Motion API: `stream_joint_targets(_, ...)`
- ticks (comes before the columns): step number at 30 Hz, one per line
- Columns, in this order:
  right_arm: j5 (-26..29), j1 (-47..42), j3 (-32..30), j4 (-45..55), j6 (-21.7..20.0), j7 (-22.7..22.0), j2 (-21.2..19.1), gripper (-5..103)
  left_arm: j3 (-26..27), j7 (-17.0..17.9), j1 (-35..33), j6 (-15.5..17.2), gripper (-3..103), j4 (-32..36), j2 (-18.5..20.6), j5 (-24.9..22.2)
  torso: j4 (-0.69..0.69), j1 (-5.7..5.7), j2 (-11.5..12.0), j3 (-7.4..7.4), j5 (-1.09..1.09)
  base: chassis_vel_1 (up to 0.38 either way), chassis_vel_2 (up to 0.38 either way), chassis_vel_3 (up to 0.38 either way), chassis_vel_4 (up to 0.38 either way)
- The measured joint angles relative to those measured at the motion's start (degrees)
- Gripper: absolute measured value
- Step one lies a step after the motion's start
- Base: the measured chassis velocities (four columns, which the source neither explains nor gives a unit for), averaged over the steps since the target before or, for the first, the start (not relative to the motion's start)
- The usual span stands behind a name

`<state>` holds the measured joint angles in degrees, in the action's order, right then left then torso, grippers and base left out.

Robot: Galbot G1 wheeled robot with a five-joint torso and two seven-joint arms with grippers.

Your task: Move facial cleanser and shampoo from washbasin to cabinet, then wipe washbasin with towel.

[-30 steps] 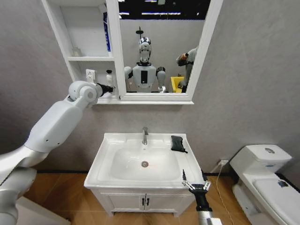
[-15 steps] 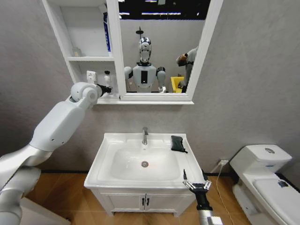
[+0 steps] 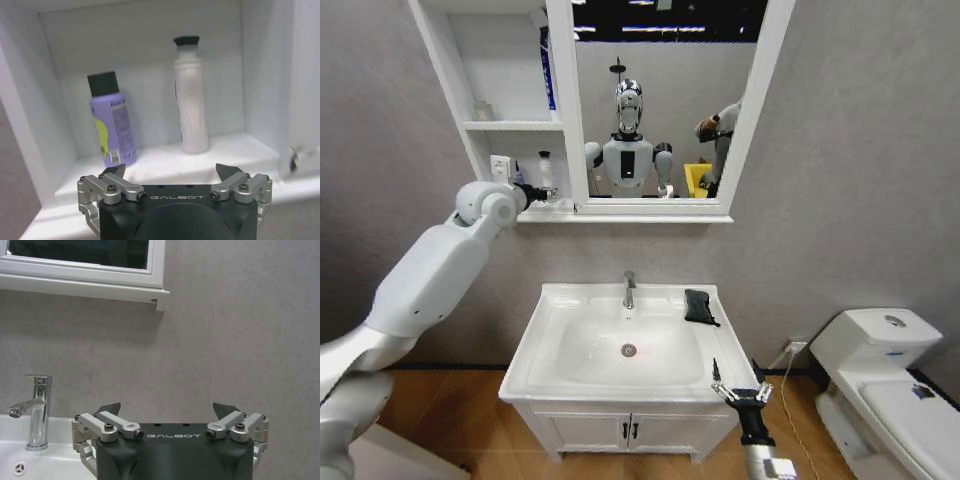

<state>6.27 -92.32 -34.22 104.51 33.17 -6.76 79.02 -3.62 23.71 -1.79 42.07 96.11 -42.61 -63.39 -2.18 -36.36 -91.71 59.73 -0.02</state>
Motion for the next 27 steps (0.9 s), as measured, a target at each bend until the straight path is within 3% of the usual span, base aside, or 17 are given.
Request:
stream_joint_targets(2, 0.2, 0.1, -0.2, 0.1, -0.2, 0.0, 0.0, 100, 1.5, -0.5, -2.9, -0.5, 99, 2.7, 1.5, 0.0, 0.04, 0.0, 0.0, 0.0, 0.01, 0.0, 0.0, 0.0, 0.0)
stream_joint_targets(5, 0.4, 0.0, -0.5, 0.6, -0.9, -0.1, 0.0, 100, 7.4, -1.1, -16.3, -5.3, 100, 14.4, 6.1, 2.4, 0.05, 0.01, 0.0, -0.01, 0.01, 0.0, 0.0, 0.0, 0.0)
stream_joint_targets(6, 0.4, 0.0, -0.5, 0.6, -0.9, -0.1, 0.0, 100, 7.4, -1.1, -16.3, -5.3, 100, 14.4, 6.1, 2.4, 0.05, 0.01, 0.0, -0.01, 0.01, 0.0, 0.0, 0.0, 0.0)
stream_joint_targets(9, 0.0, -0.6, -1.3, 1.5, -2.1, -1.0, 0.6, 100, 12.6, -1.2, -29.7, -8.7, 100, 21.0, 7.7, 6.7, 0.1, 0.02, 0.0, 0.0, -0.01, 0.0, 0.0, 0.0, 0.0)
stream_joint_targets(10, 0.0, -0.6, -1.3, 1.5, -2.1, -1.0, 0.6, 100, 12.6, -1.2, -29.7, -8.7, 100, 21.0, 7.7, 6.7, 0.1, 0.02, 0.0, 0.0, -0.01, 0.0, 0.0, 0.0, 0.0)
stream_joint_targets(11, -0.1, -0.6, -1.6, 2.0, -3.1, -1.8, 0.8, 100, 17.0, -1.2, -36.9, -10.4, 100, 23.5, 7.3, 8.9, 0.09, 0.01, 0.0, 0.0, 0.04, 0.0, 0.0, 0.0, 0.0)
stream_joint_targets(12, -0.1, -0.6, -1.6, 2.0, -3.1, -1.8, 0.8, 100, 17.0, -1.2, -36.9, -10.4, 100, 23.5, 7.3, 8.9, 0.09, 0.01, 0.0, 0.0, 0.04, 0.0, 0.0, 0.0, 0.0)
stream_joint_targets(14, -0.3, -0.7, -2.3, 3.2, -4.6, -2.8, 0.9, 100, 26.2, -2.8, -51.9, -14.1, 100, 27.2, 4.3, 15.7, 0.07, 0.01, 0.0, 0.0, 0.02, 0.0, 0.0, 0.0, 0.0)
stream_joint_targets(15, -0.3, -0.7, -2.3, 3.2, -4.6, -2.8, 0.9, 100, 26.2, -2.8, -51.9, -14.1, 100, 27.2, 4.3, 15.7, 0.07, 0.01, 0.0, 0.0, 0.02, 0.0, 0.0, 0.0, 0.0)
stream_joint_targets(16, -0.3, -1.0, -2.7, 3.7, -5.3, -3.1, 0.9, 100, 30.3, -4.5, -60.1, -17.4, 100, 28.6, 1.6, 20.2, 0.05, 0.0, 0.0, -0.01, 0.01, 0.0, 0.0, 0.0, 0.0)
stream_joint_targets(17, -0.3, -1.0, -2.7, 3.7, -5.3, -3.1, 0.9, 100, 30.3, -4.5, -60.1, -17.4, 100, 28.6, 1.6, 20.2, 0.05, 0.0, 0.0, -0.01, 0.01, 0.0, 0.0, 0.0, 0.0)
stream_joint_targets(19, -0.1, -1.7, -3.0, 4.6, -6.2, -3.4, 0.7, 100, 36.2, -8.5, -76.4, -26.0, 100, 30.3, -6.4, 30.7, 0.04, 0.01, 0.0, -0.01, -0.01, 0.0, 0.0, 0.0, 0.0)
stream_joint_targets(21, 0.0, -2.2, -3.1, 5.5, -7.6, -3.7, 0.6, 100, 38.6, -11.6, -86.2, -31.0, 100, 31.5, -13.7, 37.7, -0.01, 0.02, 0.0, -0.01, -0.01, 0.0, 0.0, 0.0, 0.0)
stream_joint_targets(22, 0.0, -2.2, -3.1, 5.5, -7.6, -3.7, 0.6, 100, 38.6, -11.6, -86.2, -31.0, 100, 31.5, -13.7, 37.7, -0.01, 0.02, 0.0, -0.01, -0.01, 0.0, 0.0, 0.0, 0.0)
stream_joint_targets(24, 0.2, -2.4, -2.7, 6.0, -8.8, -3.9, 0.5, 100, 39.2, -14.6, -93.2, -35.1, 100, 32.7, -19.5, 42.0, 0.04, 0.03, 0.0, -0.01, 0.04, 0.0, 0.0, 0.0, 0.0)
stream_joint_targets(25, 0.2, -2.4, -2.7, 6.0, -8.8, -3.9, 0.5, 100, 39.2, -14.6, -93.2, -35.1, 100, 32.7, -19.5, 42.0, 0.04, 0.03, 0.0, -0.01, 0.04, 0.0, 0.0, 0.0, 0.0)
stream_joint_targets(27, 0.8, -2.2, -2.3, 6.1, -9.7, -3.7, 0.7, 100, 39.0, -17.4, -96.9, -39.4, 100, 32.4, -23.5, 45.4, 0.07, 0.02, 0.0, -0.01, 0.05, 0.0, 0.0, 0.0, 0.0)
